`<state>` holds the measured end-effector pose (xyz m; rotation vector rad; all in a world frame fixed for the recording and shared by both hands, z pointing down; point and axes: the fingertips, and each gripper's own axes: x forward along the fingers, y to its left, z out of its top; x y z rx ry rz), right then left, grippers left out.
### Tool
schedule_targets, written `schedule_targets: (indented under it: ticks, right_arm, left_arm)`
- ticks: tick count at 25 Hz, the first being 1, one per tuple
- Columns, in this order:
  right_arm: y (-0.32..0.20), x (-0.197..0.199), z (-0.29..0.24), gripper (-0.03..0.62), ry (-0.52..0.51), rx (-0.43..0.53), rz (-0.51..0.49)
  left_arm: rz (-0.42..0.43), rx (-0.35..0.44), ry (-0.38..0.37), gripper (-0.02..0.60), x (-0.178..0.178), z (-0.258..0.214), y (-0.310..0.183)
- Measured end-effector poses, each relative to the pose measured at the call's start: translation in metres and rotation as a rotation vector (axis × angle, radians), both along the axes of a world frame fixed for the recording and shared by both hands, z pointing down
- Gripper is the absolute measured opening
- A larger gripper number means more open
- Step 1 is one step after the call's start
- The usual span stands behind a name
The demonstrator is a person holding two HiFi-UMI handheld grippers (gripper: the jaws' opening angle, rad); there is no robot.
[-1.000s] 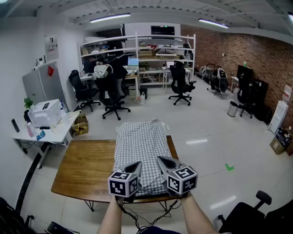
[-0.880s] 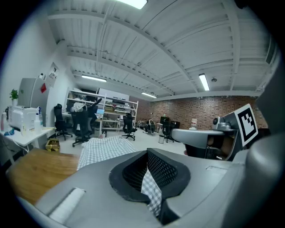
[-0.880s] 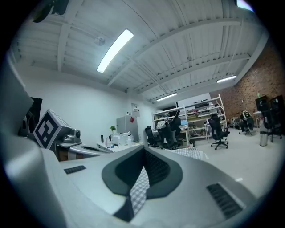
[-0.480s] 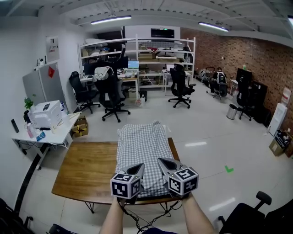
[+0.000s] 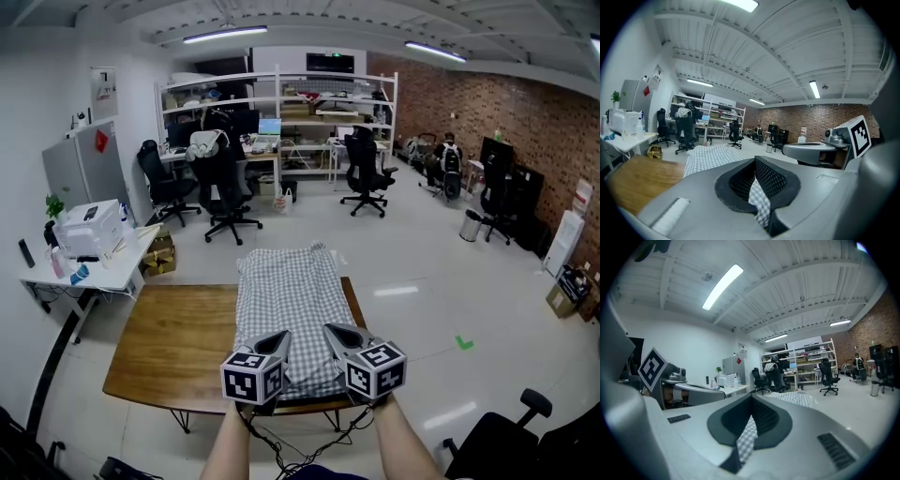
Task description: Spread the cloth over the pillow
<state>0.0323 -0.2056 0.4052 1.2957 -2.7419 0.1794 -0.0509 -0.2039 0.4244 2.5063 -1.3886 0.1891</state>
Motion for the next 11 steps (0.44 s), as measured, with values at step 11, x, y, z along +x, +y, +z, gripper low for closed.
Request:
schedule_targets:
  ticks: [11]
  right_arm:
    - [0.0050, 0.0012, 0.0035, 0.008, 0.007, -0.018, -0.008]
  left_arm:
    - [0.016, -0.021, 0.006, 0.006, 0.0074, 0.0041, 0.0049]
